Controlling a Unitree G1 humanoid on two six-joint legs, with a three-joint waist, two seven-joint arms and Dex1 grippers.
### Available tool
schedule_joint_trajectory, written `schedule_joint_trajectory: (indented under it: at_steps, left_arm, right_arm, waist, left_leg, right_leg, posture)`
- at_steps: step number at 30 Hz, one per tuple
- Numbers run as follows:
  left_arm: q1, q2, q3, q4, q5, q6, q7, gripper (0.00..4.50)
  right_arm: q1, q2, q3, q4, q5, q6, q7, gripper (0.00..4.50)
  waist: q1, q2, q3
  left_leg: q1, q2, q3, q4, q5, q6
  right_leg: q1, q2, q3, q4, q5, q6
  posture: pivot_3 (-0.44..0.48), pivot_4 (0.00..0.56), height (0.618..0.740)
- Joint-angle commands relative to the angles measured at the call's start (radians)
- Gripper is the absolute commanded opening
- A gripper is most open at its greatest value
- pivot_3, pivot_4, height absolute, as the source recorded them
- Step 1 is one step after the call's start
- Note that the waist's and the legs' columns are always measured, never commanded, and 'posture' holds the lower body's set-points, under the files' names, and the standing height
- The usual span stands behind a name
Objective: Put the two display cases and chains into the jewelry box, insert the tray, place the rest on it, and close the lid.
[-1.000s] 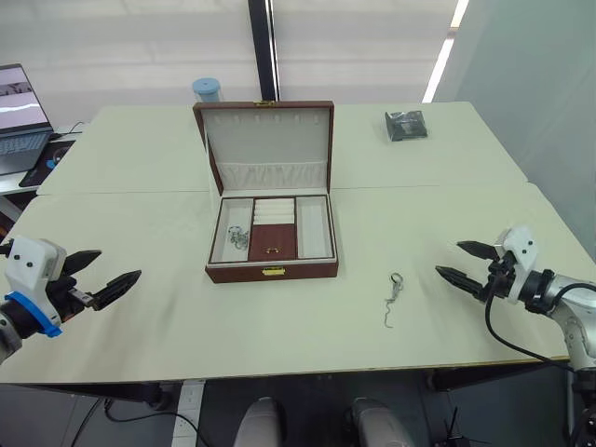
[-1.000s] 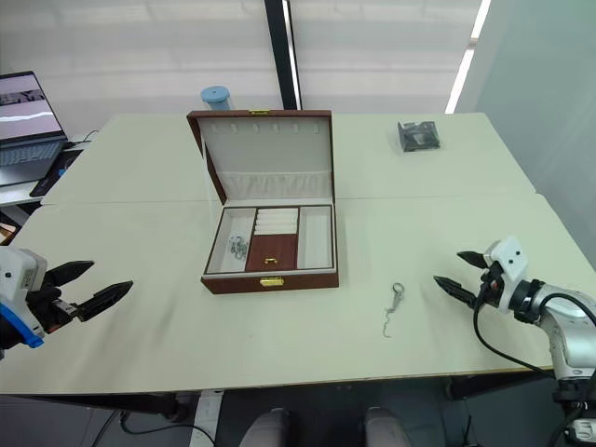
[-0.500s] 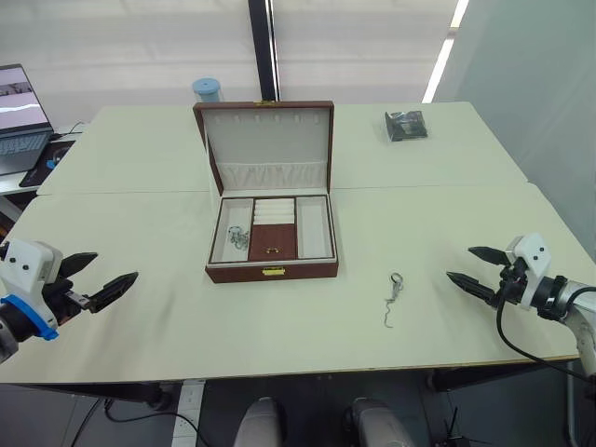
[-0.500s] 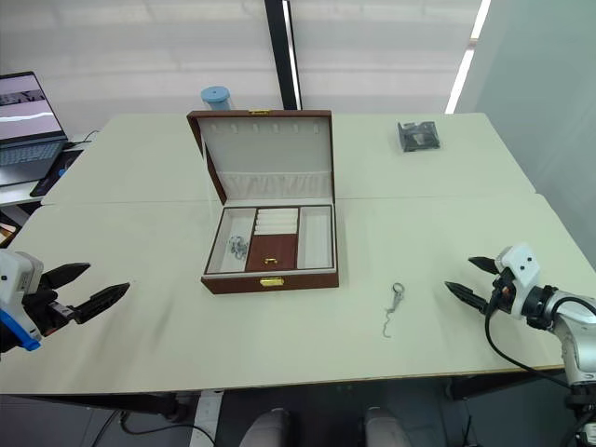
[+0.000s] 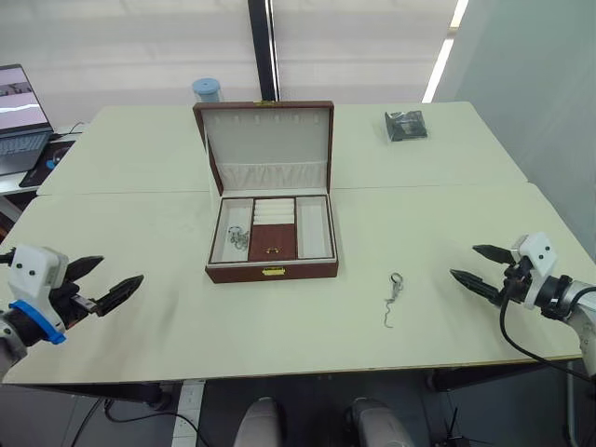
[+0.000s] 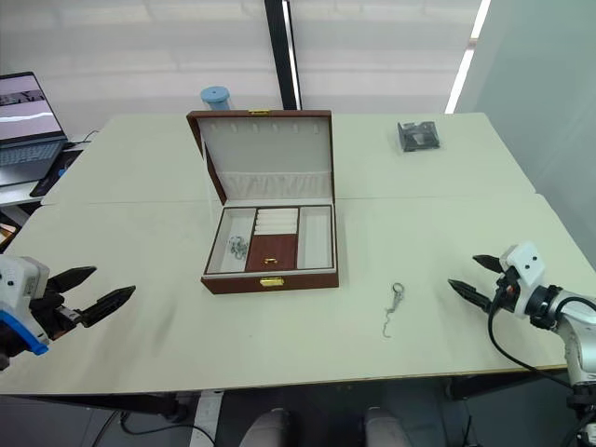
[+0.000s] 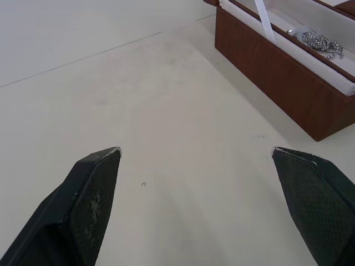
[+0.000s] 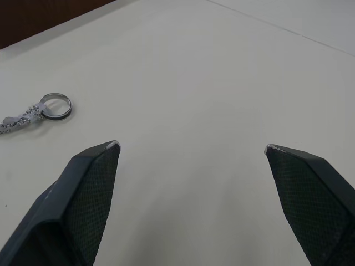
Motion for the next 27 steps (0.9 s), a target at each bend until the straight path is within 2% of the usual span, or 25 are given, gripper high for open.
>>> schedule_joint_trajectory:
  at_steps: [1,4,8,15,20,27]
  left_arm:
    - [0.026,-0.027,-0.028,-0.101,0.0,-0.036,-0.011,4.5]
    - [0.05,-0.049,-0.061,-0.165,-0.001,-0.038,-0.017,4.5]
    - [0.083,-0.094,-0.167,-0.283,-0.001,-0.036,-0.026,4.5]
    - [0.059,-0.106,-0.327,-0.341,0.029,-0.089,-0.086,4.5]
    - [0.034,-0.103,-0.414,-0.372,0.032,-0.109,-0.131,4.5]
    - [0.041,-0.107,-0.475,-0.414,0.03,-0.126,-0.156,4.5]
  right_arm:
    - [0.029,0.02,-0.045,-0.089,0.051,0.009,-0.02,4.43]
    - [0.055,0.036,-0.042,-0.151,0.065,0.028,-0.035,4.43]
    - [0.13,0.087,-0.008,-0.317,0.099,0.091,-0.074,4.43]
    - [0.229,0.161,0.09,-0.493,0.069,0.131,-0.147,4.43]
    - [0.25,0.204,0.157,-0.554,0.023,0.165,-0.24,4.43]
    - [0.299,0.271,0.213,-0.617,-0.02,0.225,-0.37,4.43]
  waist:
    - [0.001,0.0,0.0]
    - [0.001,0.0,0.0]
    - [0.001,0.0,-0.001]
    - [0.001,0.0,-0.001]
    - [0.001,0.0,-0.001]
    - [0.001,-0.001,-0.001]
  left_leg:
    - [0.0,0.0,0.0,0.0,0.0,0.0]
    - [0.0,0.0,-0.001,0.0,0.0,0.0]
    - [0.0,0.0,-0.001,0.0,0.0,0.0]
    - [0.001,0.0,-0.001,0.001,0.0,0.0]
    - [0.001,0.0,-0.002,0.001,0.0,0.0]
    - [0.001,0.0,-0.002,0.001,0.0,0.0]
  right_leg:
    - [0.0,0.0,0.0,0.0,0.0,0.0]
    - [0.001,0.0,0.0,0.0,0.0,0.0]
    - [0.001,0.0,0.0,0.0,0.0,0.0]
    - [0.001,0.001,0.0,0.001,0.0,0.0]
    - [0.001,0.001,-0.001,0.001,0.0,0.0]
    - [0.001,0.002,-0.001,0.001,0.0,0.0]
  posture:
    - [0.0,0.15,0.74]
    - [0.0,0.15,0.74]
    - [0.0,0.15,0.74]
    - [0.0,0.15,0.74]
    - [0.0,0.15,0.74]
    - [0.0,0.15,0.74]
